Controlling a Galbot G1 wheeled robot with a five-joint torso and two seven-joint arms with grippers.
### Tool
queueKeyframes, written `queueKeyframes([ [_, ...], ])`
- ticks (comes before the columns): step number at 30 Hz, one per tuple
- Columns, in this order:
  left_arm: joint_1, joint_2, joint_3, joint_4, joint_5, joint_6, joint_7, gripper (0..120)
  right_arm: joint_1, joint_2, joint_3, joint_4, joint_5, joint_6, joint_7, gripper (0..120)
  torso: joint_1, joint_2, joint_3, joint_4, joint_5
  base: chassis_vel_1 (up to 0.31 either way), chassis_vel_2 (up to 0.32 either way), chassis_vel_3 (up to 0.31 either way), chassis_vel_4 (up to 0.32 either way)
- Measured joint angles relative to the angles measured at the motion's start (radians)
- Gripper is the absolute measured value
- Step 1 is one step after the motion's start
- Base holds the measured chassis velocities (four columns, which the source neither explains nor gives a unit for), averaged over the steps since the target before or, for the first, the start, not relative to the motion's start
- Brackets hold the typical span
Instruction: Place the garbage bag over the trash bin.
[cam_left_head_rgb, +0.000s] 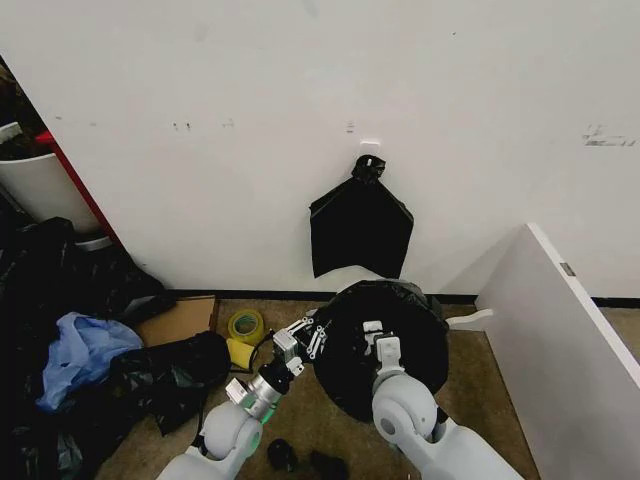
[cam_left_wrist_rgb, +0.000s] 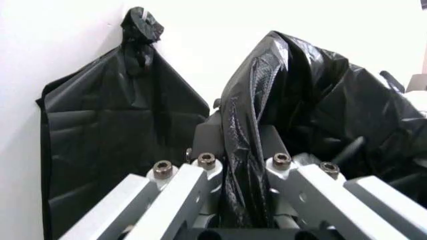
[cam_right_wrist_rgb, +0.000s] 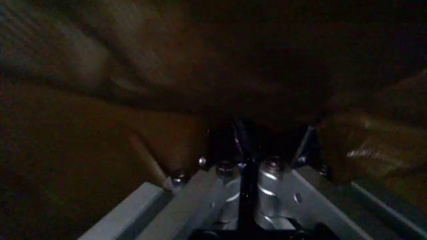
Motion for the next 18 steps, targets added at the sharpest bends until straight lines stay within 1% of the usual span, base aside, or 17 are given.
queueKeyframes([
  [4,0.003,0.0,0.0,0.0,0.0,0.0,0.002,5,0.007,0.002,-0.003,-0.023,-0.038,0.03,-0.01,0,0.0,0.0,0.0,0.0001,0.0001,0.0,0.0,0.0,0.0],
  [9,0.025,-0.002,0.008,-0.025,0.001,0.0,0.01,5,0.029,0.019,0.013,-0.139,-0.111,0.048,0.007,0,0.0,0.0,0.0,0.0001,0.0001,0.0,0.0,0.0,0.0],
  [11,0.029,-0.002,0.008,-0.026,0.003,0.001,0.012,5,0.031,0.019,0.019,-0.156,-0.119,0.054,0.007,0,0.0,0.0,0.0,0.0001,0.0003,0.0,0.0,0.0,0.0],
  [18,0.033,-0.001,0.003,-0.027,0.005,0.0,0.014,5,0.015,0.014,0.028,-0.141,-0.121,0.056,0.007,0,0.0,0.0,0.0,0.0001,0.0001,0.0,0.0,0.0,0.0],
])
